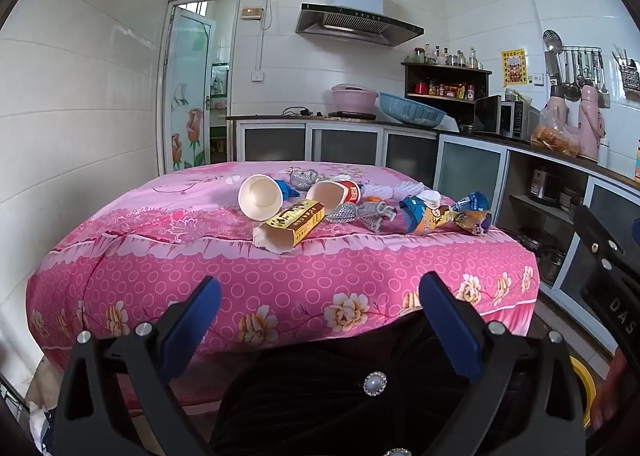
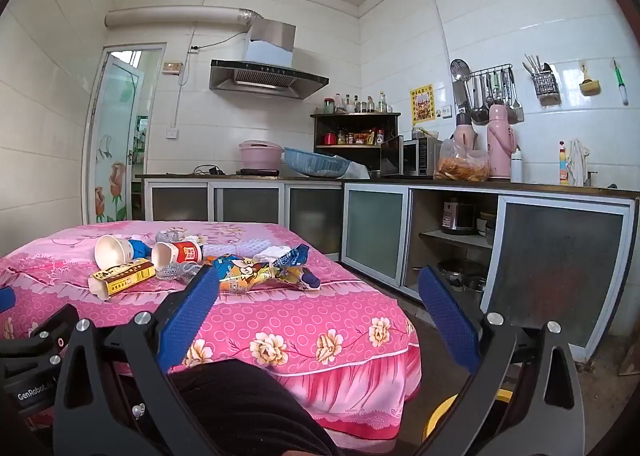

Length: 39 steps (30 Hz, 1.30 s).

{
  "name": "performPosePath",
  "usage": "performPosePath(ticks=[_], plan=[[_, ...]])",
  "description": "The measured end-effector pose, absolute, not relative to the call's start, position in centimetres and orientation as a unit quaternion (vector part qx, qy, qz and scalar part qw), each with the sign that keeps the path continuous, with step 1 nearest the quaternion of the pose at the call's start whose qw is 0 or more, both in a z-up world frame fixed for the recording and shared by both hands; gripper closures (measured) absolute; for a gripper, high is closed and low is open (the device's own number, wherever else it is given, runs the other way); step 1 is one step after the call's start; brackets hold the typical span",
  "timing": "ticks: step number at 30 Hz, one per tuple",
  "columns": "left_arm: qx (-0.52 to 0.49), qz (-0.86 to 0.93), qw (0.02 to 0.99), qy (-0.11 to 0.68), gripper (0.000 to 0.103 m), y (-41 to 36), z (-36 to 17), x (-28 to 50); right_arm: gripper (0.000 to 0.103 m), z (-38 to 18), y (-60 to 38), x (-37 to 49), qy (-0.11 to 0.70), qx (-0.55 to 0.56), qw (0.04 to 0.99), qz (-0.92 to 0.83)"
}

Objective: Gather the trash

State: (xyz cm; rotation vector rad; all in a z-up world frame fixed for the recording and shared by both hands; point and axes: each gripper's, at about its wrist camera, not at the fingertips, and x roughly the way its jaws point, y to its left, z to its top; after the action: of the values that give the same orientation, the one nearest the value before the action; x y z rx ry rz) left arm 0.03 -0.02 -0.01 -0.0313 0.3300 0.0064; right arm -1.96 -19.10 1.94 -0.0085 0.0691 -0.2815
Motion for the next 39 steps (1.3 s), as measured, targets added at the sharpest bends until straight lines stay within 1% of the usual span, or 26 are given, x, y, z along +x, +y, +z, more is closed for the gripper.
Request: performPosePath(ticks=[39], plan=[[-0.016, 0.003, 0.986, 0.164, 0.008, -0.08, -0.1, 0.11, 0.008, 1.82, -19.2, -1.7, 0.035, -0.003, 0.99, -0.14]])
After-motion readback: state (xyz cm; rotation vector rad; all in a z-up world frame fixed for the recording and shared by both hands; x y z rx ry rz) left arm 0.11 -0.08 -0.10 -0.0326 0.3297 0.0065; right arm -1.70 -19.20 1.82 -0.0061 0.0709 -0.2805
